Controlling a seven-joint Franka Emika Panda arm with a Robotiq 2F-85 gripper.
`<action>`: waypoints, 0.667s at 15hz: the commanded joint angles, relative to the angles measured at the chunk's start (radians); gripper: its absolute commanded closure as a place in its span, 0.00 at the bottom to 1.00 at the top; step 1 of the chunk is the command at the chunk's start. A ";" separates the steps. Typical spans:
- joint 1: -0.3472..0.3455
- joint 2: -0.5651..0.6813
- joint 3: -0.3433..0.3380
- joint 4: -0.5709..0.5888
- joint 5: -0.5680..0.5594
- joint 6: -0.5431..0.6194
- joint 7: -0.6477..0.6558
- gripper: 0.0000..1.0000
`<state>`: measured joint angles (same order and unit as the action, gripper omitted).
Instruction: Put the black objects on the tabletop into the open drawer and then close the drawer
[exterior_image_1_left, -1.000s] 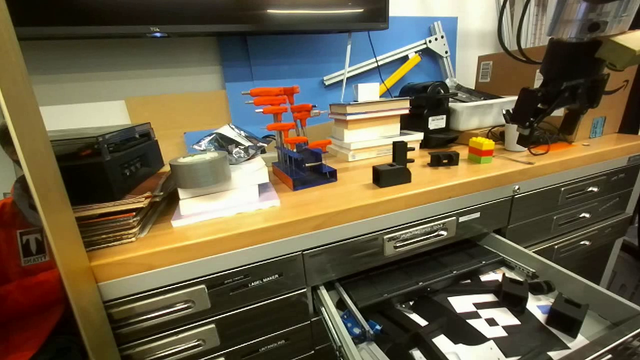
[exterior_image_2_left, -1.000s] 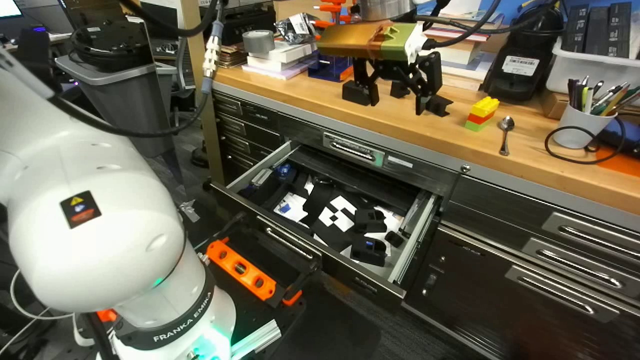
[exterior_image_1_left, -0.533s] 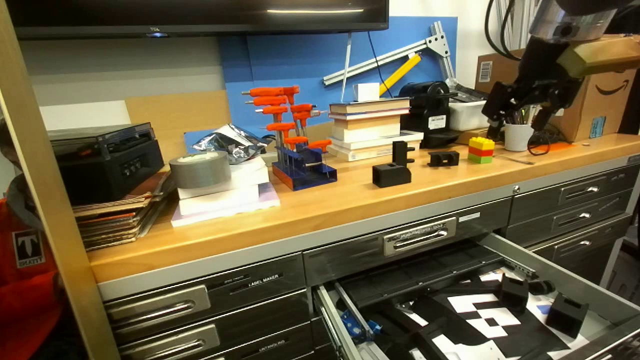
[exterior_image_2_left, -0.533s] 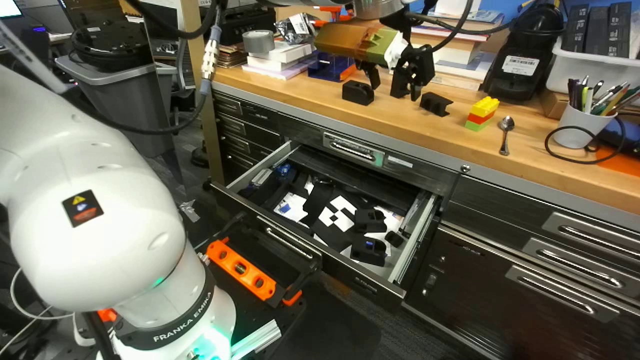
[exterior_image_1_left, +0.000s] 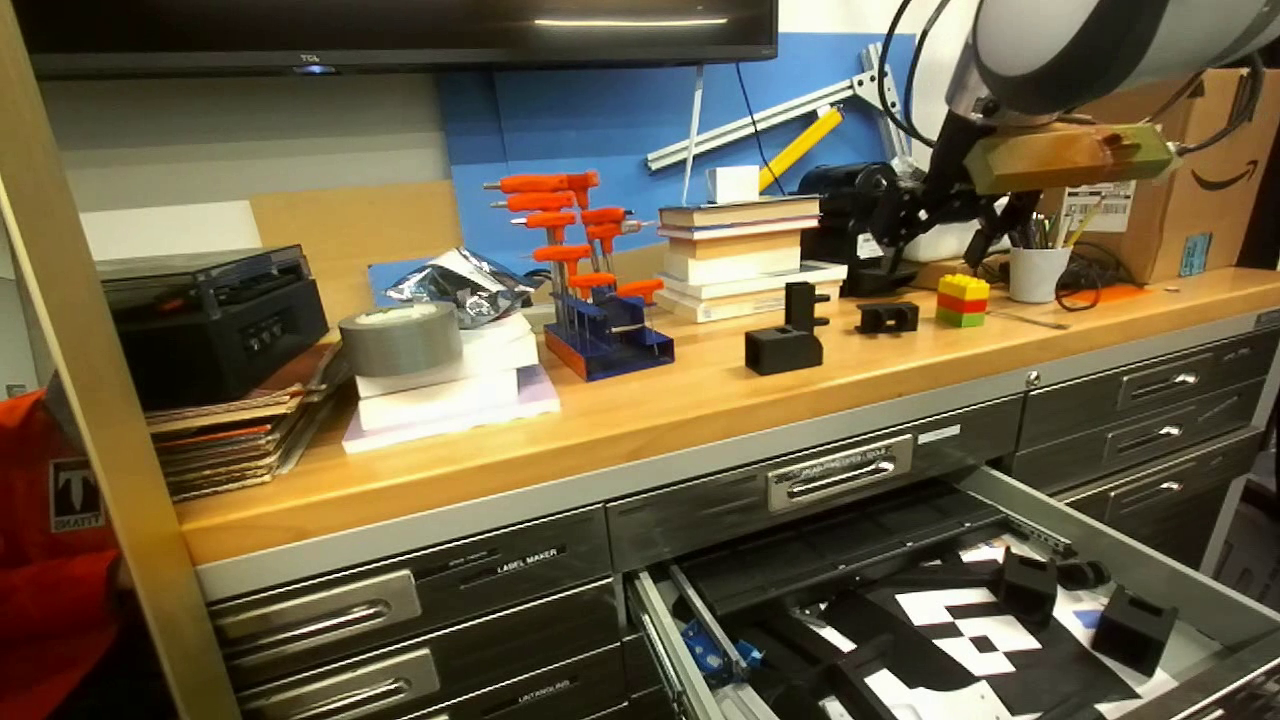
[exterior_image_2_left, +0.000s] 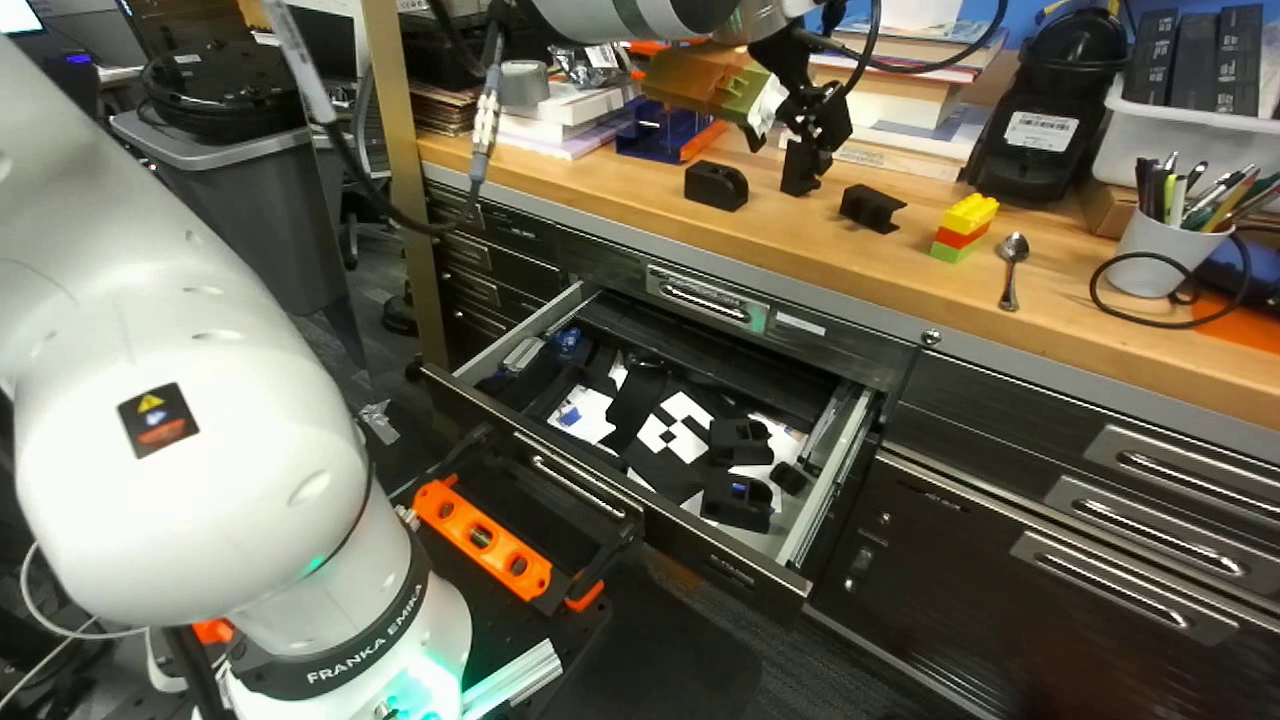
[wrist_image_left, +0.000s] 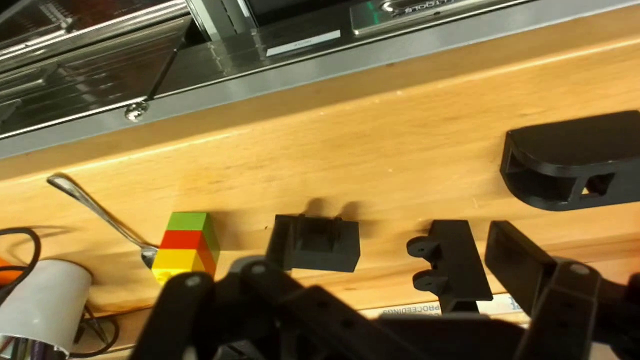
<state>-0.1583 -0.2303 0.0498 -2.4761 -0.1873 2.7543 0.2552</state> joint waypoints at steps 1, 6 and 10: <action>-0.017 0.171 0.011 0.170 -0.074 0.000 0.073 0.00; 0.038 0.350 -0.053 0.345 -0.065 -0.032 0.058 0.00; 0.074 0.431 -0.110 0.423 -0.051 -0.043 0.054 0.00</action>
<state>-0.1217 0.1407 -0.0137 -2.1393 -0.2433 2.7367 0.3006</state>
